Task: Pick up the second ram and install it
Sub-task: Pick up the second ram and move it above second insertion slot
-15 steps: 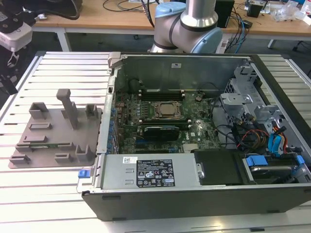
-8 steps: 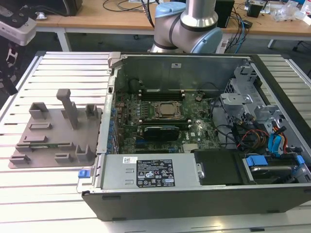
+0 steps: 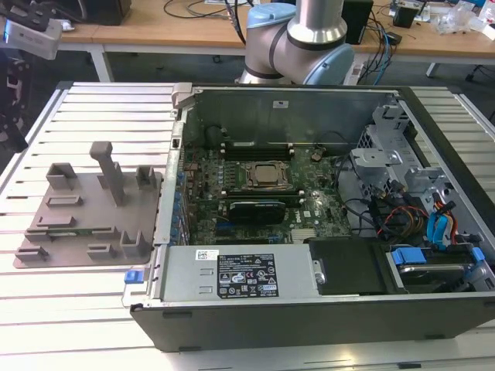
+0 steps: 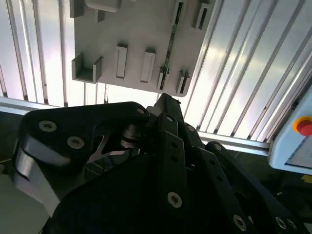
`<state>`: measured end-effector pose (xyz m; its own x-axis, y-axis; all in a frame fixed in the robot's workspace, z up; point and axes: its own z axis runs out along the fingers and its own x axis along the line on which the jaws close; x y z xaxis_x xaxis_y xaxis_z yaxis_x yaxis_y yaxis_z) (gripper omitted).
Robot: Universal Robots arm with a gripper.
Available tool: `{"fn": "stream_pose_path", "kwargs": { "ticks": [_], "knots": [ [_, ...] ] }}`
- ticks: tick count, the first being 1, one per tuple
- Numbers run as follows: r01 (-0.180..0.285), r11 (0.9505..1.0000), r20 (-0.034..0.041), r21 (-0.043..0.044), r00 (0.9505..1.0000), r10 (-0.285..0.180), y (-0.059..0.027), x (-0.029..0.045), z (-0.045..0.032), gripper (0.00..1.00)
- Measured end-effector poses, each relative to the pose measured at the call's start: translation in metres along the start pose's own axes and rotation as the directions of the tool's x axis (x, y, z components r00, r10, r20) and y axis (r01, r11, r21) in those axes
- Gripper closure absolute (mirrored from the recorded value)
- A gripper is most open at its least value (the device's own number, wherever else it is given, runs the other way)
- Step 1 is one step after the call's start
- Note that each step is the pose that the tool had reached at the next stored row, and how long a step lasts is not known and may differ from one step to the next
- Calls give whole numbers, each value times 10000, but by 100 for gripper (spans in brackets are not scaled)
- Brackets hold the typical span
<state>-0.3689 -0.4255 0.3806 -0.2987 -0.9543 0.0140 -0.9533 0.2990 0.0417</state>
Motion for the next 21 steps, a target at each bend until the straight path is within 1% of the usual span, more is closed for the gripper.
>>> {"fn": "stream_pose_path", "kwargs": {
  "ticks": [1,3,5,6,8,10,11,12,15,17,18,20,21],
  "knots": [
    [297,9996,-12,4,9996,-297,0,0,0,90],
    [565,9984,-24,7,9984,-565,0,0,0,90],
    [892,9960,-38,11,9960,-892,0,0,0,90],
    [1173,9931,-50,14,9931,-1173,0,0,0,90],
    [1431,9897,-61,16,9897,-1431,0,0,0,90],
    [1881,9821,-81,19,9821,-1881,0,0,0,90],
    [1994,9799,-86,20,9799,-1994,0,0,0,90],
    [2191,9757,-95,20,9757,-2190,0,0,0,90],
    [2904,9569,-128,23,9568,-2904,0,0,0,90],
    [3160,9488,-139,23,9487,-3159,0,0,0,90],
    [3414,9399,-151,23,9398,-3413,0,0,0,90],
    [3959,9183,-177,21,9182,-3958,0,0,0,90],
    [4156,9096,-186,20,9094,-4155,0,0,0,90]
  ]
}}
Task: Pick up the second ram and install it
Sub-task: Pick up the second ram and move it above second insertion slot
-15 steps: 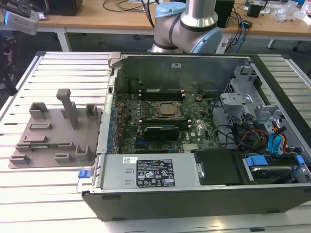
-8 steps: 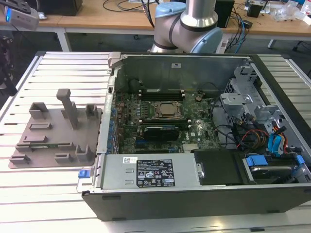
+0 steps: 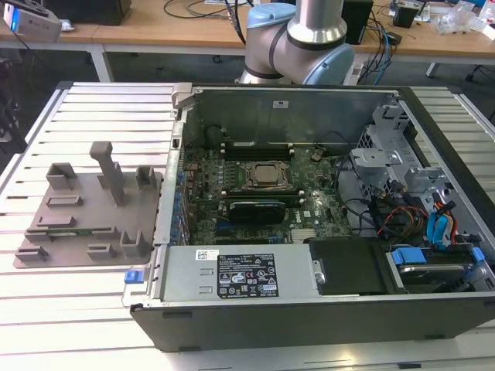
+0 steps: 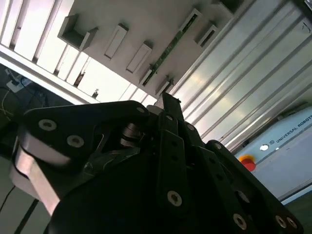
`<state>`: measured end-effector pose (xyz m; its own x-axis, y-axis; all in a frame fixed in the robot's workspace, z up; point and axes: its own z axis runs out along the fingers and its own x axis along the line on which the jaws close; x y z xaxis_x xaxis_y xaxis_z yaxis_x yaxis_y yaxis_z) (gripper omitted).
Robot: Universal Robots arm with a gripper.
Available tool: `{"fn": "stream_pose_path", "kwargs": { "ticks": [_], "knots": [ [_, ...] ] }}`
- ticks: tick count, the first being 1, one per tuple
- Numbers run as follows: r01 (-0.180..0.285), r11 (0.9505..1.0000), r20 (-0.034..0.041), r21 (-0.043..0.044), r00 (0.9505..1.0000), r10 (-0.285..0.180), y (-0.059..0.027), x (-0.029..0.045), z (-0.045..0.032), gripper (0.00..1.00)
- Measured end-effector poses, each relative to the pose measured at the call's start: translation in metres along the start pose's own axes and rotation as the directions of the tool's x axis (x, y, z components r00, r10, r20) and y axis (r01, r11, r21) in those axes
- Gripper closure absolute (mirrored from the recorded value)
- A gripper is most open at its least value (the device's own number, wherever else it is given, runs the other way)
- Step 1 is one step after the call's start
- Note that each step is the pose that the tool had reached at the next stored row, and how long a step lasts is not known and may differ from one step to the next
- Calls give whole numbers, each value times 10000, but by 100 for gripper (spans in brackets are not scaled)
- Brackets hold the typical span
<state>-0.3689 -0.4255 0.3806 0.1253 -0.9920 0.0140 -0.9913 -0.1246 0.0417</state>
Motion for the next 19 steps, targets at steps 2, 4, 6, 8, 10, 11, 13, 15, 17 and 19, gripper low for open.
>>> {"fn": "stream_pose_path", "kwargs": {
  "ticks": [2,4,6,8,10,11,13,15,17,19],
  "knots": [
    [398,9992,-17,5,9992,-398,0,0,0,90],
    [768,9970,-33,9,9970,-768,0,0,0,90],
    [1218,9926,-52,14,9925,-1218,0,0,0,90],
    [1671,9859,-72,18,9859,-1671,0,0,0,90],
    [2176,9760,-95,20,9760,-2175,0,0,0,90],
    [2447,9696,-107,21,9695,-2447,0,0,0,90],
    [2890,9573,-127,22,9572,-2890,0,0,0,90],
    [3156,9489,-139,23,9488,-3155,0,0,0,90],
    [3555,9347,-158,22,9346,-3554,0,0,0,90],
    [4009,9161,-179,22,9160,-4008,0,0,0,90]
  ]
}}
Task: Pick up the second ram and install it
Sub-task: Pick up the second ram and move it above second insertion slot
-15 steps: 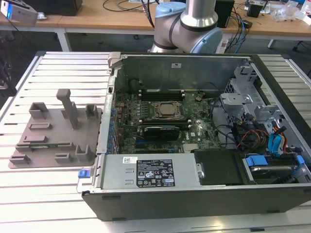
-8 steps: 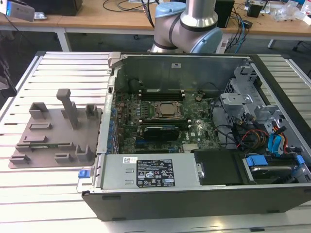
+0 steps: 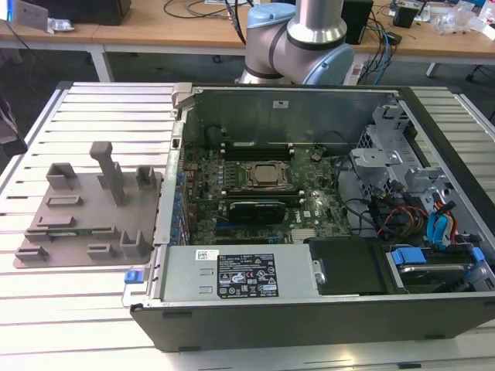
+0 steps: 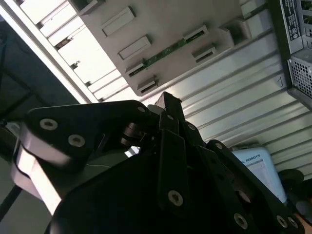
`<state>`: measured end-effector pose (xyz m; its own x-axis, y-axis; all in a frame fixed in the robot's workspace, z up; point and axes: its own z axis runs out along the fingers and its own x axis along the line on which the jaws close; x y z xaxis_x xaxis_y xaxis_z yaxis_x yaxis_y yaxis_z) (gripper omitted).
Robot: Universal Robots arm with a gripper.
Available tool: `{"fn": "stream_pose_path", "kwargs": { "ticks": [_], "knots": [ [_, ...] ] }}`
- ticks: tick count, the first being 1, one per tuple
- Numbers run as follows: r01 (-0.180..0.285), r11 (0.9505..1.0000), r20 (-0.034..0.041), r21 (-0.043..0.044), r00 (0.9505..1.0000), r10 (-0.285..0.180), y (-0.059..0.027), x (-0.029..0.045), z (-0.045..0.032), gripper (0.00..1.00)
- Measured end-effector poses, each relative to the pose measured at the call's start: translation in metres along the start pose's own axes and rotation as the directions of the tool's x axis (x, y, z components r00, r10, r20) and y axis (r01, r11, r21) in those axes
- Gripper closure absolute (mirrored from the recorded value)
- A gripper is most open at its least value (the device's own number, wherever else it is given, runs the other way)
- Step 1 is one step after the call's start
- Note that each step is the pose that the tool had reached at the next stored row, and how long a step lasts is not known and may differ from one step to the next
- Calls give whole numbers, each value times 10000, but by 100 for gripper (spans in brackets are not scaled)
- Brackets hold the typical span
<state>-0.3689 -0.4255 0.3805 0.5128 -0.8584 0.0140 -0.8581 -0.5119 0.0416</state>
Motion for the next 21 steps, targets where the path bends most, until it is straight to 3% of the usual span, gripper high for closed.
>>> {"fn": "stream_pose_path", "kwargs": {
  "ticks": [3,6,7,8,11,14,19,21],
  "knots": [
    [509,9987,-22,6,9987,-509,0,0,0,90],
    [1370,9906,-59,15,9906,-1370,0,0,0,90],
    [1538,9881,-65,16,9881,-1538,0,0,0,90],
    [1466,9892,-61,15,9892,-1466,0,0,0,90],
    [482,9988,-19,6,9988,-482,-1,-1,19,90],
    [-472,9989,21,-7,9989,472,-1,0,32,90],
    [-1955,9807,80,-35,9807,1955,-1,-1,40,90],
    [-2511,9679,101,-48,9679,2511,-1,-1,42,90]
  ]
}}
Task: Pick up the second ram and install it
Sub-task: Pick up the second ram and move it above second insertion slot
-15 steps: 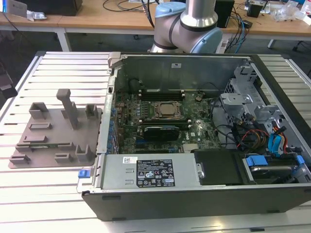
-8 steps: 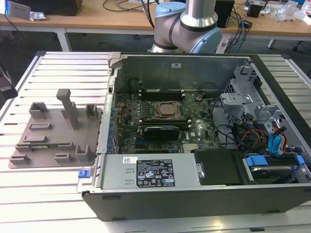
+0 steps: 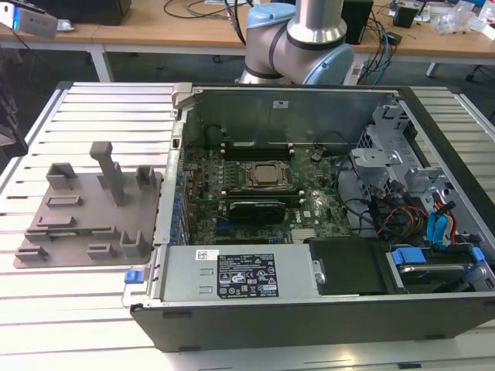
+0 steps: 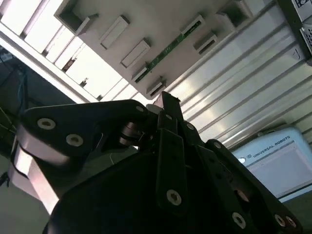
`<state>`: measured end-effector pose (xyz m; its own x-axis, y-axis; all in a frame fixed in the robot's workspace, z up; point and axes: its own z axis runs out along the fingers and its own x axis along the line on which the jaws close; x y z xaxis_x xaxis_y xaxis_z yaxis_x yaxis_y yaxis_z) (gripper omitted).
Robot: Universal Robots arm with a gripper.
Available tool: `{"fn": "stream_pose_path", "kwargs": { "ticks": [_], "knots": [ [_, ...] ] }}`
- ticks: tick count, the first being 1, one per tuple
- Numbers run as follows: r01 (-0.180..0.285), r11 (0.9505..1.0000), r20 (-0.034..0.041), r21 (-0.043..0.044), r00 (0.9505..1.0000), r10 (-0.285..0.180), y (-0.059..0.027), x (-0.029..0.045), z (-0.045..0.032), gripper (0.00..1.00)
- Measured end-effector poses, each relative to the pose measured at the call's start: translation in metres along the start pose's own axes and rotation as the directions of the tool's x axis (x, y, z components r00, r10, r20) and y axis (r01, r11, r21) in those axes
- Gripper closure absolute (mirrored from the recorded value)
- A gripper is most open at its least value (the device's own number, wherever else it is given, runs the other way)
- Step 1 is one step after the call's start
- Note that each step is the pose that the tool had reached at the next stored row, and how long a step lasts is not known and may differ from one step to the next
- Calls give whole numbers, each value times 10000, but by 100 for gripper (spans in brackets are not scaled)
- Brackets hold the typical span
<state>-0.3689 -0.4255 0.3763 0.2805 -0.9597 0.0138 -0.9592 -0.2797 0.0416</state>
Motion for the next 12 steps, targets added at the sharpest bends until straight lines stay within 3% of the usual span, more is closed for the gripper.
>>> {"fn": "stream_pose_path", "kwargs": {
  "ticks": [3,8,9,11,12],
  "knots": [
    [-972,9953,40,-16,9953,972,0,0,3,90],
    [-2198,9755,89,-40,9755,2198,-1,0,7,90],
    [-2223,9750,101,-40,9749,2224,-1,0,6,90],
    [-2325,9726,276,-34,9722,2325,0,-1,7,90],
    [-2598,9657,288,-40,9652,2598,0,-1,10,90]
  ]
}}
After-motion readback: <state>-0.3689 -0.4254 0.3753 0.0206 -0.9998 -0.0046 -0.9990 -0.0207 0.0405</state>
